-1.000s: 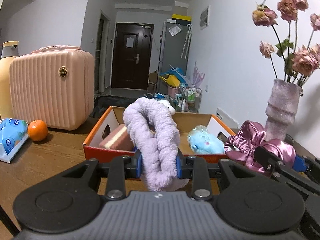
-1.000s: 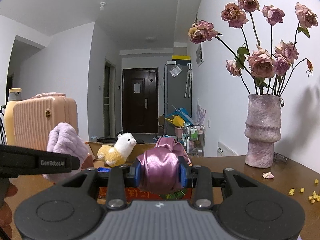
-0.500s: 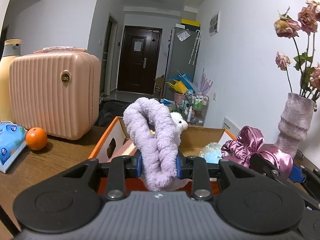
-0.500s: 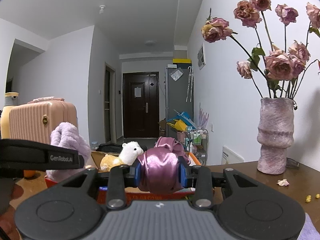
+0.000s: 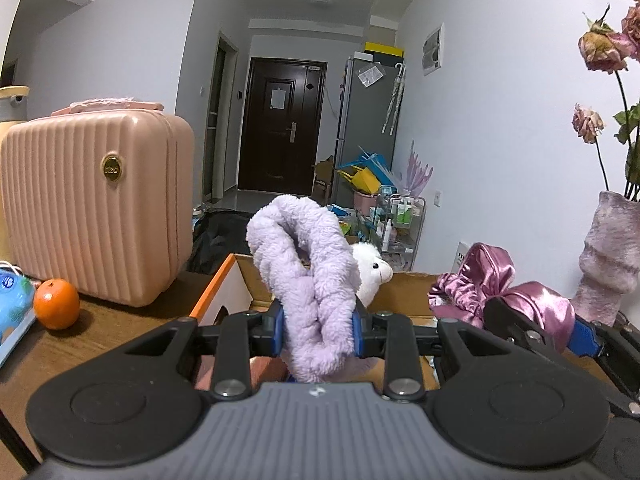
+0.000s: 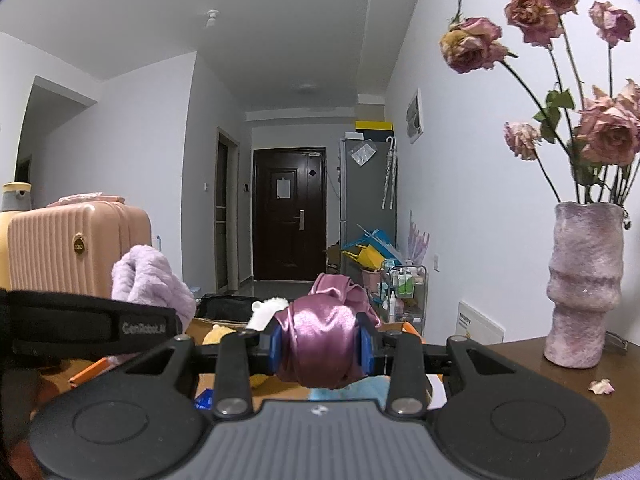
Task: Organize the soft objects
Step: 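Carry the headband and scrunchie over the cardboard box with both grippers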
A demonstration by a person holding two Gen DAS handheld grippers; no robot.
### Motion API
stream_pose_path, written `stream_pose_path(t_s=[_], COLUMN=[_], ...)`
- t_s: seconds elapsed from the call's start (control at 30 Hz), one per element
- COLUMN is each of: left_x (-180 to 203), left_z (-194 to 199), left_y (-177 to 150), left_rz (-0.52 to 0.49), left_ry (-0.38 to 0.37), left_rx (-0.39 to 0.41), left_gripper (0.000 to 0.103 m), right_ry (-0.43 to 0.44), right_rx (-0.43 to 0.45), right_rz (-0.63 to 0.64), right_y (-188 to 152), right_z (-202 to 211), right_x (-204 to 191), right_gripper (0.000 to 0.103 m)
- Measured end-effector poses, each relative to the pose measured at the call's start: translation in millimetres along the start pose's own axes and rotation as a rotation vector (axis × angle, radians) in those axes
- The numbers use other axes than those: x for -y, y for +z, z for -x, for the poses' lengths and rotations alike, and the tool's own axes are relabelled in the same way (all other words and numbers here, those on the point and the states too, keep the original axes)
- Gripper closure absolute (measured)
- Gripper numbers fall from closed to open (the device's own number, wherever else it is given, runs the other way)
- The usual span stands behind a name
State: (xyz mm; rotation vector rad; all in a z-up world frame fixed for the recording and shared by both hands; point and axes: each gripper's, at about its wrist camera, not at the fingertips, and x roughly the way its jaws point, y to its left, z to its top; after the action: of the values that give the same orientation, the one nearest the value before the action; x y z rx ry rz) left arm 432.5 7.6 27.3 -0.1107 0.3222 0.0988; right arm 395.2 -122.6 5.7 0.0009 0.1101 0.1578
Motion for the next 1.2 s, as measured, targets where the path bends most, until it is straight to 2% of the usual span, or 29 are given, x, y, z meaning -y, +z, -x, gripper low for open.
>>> stream_pose_path(t_s=[0.47,0.9,0.97,1.07,1.1,1.13,1.17,1.2], left_x=[9,5,4,-1,-2,-3,-3,-3], left_z=[-41,-55,-56,-55,-54,-53,-51,-49], left_y=[1,-2,1,5,5,5,5,4], left_rz=[-0.059,-0.052,-0.040,-0.023,-0.013,-0.007,-0.010,-0.016], left_ry=[0.042,0.062,0.062,0.080,0.095,0.114,0.139,0.145], left_rx=[0.014,-0.016,-0.013,-0.001,0.002,0.011,0.032,0.044], left_gripper=[0.072,0.070,0.064,0.046,0.026,0.015,0.014,0.011], right_ry=[-0.002,0.012,0.012,0.015,0.015,0.013,0.015,0.015], right_rx=[-0.016,-0.103,-0.113,-0.142,-0.153,-0.160,-0.166,-0.174], right_rz=[0.025,0.003,0.002,-0.004,-0.006,-0.008,-0.011,-0.013], right_y=[-2,-9,-10,-11,-12,-12,-12,-12], right_z=[-48,-71,-72,-75,-75,-76,-76,-76], right_x=[-4,-1,0,3,3,4,5,5], right_gripper=[0.068,0.067,0.065,0.058,0.054,0.045,0.041,0.031])
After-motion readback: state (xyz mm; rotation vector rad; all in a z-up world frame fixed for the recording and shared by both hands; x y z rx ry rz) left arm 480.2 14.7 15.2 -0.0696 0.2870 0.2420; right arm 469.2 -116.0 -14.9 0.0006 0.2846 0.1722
